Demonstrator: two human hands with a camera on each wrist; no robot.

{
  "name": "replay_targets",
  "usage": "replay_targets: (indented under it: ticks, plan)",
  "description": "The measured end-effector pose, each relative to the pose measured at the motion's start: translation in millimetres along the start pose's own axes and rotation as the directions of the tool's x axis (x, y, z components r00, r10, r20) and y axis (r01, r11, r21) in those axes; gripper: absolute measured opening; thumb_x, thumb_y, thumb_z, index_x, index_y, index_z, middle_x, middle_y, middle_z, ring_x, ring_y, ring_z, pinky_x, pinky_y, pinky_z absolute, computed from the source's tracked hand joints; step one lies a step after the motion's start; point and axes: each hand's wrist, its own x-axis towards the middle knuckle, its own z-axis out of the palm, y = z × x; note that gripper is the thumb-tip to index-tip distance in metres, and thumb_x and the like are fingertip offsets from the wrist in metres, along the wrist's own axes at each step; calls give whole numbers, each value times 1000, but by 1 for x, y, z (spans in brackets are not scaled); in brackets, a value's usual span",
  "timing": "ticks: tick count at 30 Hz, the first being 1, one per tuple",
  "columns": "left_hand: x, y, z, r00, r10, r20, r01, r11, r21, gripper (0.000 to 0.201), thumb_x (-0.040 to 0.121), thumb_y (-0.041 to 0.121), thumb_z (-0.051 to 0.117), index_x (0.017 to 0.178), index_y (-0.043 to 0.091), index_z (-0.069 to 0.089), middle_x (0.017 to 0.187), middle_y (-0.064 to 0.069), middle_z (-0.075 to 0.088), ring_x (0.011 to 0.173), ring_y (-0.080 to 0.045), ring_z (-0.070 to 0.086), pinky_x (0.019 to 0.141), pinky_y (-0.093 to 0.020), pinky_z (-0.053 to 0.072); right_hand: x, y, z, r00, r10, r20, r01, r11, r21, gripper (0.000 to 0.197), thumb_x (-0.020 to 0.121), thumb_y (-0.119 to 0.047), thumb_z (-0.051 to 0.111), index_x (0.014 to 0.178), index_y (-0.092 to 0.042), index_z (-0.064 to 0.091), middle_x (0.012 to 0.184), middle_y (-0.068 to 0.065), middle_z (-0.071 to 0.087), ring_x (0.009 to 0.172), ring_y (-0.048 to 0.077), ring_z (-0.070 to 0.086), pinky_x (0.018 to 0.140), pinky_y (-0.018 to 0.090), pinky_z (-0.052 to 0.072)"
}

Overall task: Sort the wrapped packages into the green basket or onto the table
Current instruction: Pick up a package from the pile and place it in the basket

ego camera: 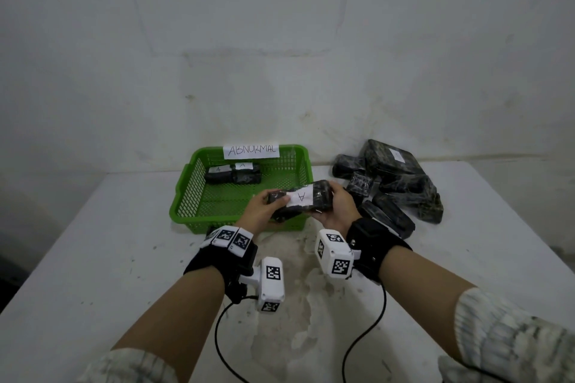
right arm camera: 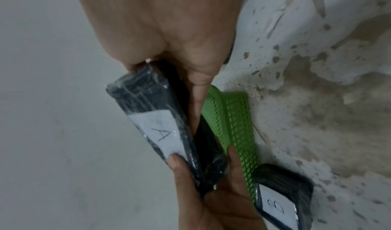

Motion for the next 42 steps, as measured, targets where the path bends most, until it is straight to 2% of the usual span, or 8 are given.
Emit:
replay_targets:
  ticks: [3,11,16,21,27,30,34,42]
  plan:
    - [9,-3,-7,991,-4,-137,-6,997,-72,24,89,15,60,106,4,49,120,-27,55,96,-34,58,58,-34,57,2,1,7,998,17,63,-18,1000,23,43,101,-45,34,102,-8,56,98,16,62,92,29,60,87,42,48]
    - [22,-1,-28,986,-103,-132,79,981,-180,19,96,21,47,106,5,42,119,-20,49,102,-33,57,78,-52,53,21,24,40,983,99,154,21,773,-634,51,89,-25,66,134,-13,44,121,10,62,104,23,59,78,34,48]
    - [36,7,-41,985,-138,-107,150,981,119,43,96,37,46,124,6,43,126,-14,51,115,-29,50,94,-46,45,34,-1,65,981,111,162,29,733,-680,14,93,-9,45,103,-12,55,94,12,55,83,27,55,68,39,50]
    - [67,27,-55,982,-64,-178,38,988,-148,52,94,16,52,138,13,25,130,-13,47,100,-30,59,93,-49,48,53,-27,78,975,197,102,-33,585,-810,17,85,-3,42,95,1,54,78,6,50,66,18,48,53,24,39]
    - [112,36,-58,981,-148,-128,112,962,-250,43,94,8,49,134,6,31,129,-23,51,85,-32,62,87,-45,49,95,-31,82,990,-36,-134,-41,847,-530,12,82,-5,68,74,-6,59,79,13,62,71,25,60,64,35,51]
    - [136,31,-60,970,-178,-167,129,955,-268,41,94,8,49,131,4,32,126,-23,53,84,-33,63,83,-43,51,108,-18,82,963,0,-269,-88,945,-314,19,79,-18,75,80,-2,65,83,17,69,70,26,63,56,22,56]
    - [161,20,-68,951,-201,-235,139,956,-257,40,94,10,51,130,-1,35,126,-26,53,97,-37,63,58,-36,58,141,21,83,931,128,-342,-218,946,-240,101,44,-52,89,125,0,55,119,15,64,101,32,64,82,38,55]
    - [174,15,-83,966,-243,-84,252,958,139,31,96,27,49,115,2,50,106,-22,60,82,-27,61,79,-38,49,163,26,82,913,191,-361,-292,923,-251,26,88,-25,67,88,0,63,85,12,64,61,22,55,36,17,43]
